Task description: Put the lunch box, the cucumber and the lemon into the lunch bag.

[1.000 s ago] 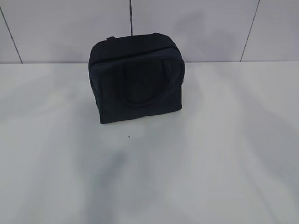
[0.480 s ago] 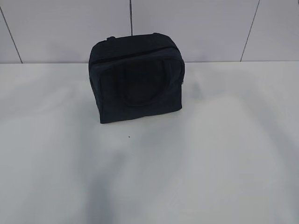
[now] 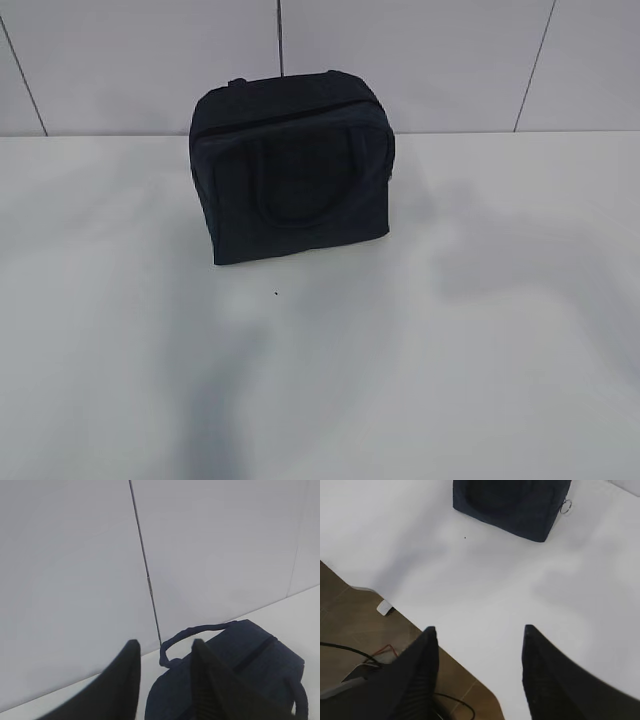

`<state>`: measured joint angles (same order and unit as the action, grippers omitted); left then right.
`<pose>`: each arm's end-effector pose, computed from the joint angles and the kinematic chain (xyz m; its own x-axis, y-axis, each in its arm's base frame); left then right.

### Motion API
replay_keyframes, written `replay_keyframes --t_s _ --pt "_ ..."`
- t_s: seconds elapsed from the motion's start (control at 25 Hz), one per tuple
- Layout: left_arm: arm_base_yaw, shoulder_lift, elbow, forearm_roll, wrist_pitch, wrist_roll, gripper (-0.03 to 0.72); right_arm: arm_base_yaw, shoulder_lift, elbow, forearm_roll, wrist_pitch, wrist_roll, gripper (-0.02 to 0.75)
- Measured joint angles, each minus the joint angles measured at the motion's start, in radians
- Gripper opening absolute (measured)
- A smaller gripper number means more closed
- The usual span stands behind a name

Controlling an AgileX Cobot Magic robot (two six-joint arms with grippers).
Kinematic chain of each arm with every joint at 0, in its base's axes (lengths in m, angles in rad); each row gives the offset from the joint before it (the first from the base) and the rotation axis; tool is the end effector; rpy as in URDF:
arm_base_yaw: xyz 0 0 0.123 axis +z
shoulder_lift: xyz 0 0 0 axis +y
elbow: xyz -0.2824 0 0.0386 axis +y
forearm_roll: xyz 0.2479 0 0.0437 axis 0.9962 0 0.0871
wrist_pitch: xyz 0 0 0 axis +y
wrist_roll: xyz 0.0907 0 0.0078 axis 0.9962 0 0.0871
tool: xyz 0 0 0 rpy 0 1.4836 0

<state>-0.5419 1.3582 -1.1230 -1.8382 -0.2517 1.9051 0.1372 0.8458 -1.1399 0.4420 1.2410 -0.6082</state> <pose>0.2817 -0.1442 0.3730 -0.1656 0.1661 -0.9721 0.3099 0.9446 0.1086 0.1163 0.0533 0.4123 -0.4802 -0.4729 -0.7388 -0.6771 0.7353 -0.0306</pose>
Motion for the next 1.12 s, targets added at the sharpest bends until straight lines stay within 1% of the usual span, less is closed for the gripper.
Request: replay_keyframes --t_s 0.12,0.4,0.64,1.0,1.12 --pt "0.000 0.000 0.000 0.000 -0.004 0.000 0.245 0.000 -0.071 0.059 0.009 -0.027 -0.002 0.410" --pt "0.000 0.000 0.000 0.000 -0.006 0.000 0.244 0.000 -0.206 0.184 -0.004 -0.033 0.035 0.410" --pt "0.000 0.000 0.000 -0.002 -0.008 -0.001 0.242 0.000 -0.356 0.277 -0.133 -0.045 0.154 0.410" --pt "0.000 0.000 0.000 -0.002 -0.008 -0.001 0.242 0.000 -0.557 0.443 -0.231 -0.085 0.278 0.410" --pt "0.000 0.000 0.000 -0.002 -0.008 0.001 0.242 0.000 -0.628 0.508 -0.280 -0.092 0.327 0.410"
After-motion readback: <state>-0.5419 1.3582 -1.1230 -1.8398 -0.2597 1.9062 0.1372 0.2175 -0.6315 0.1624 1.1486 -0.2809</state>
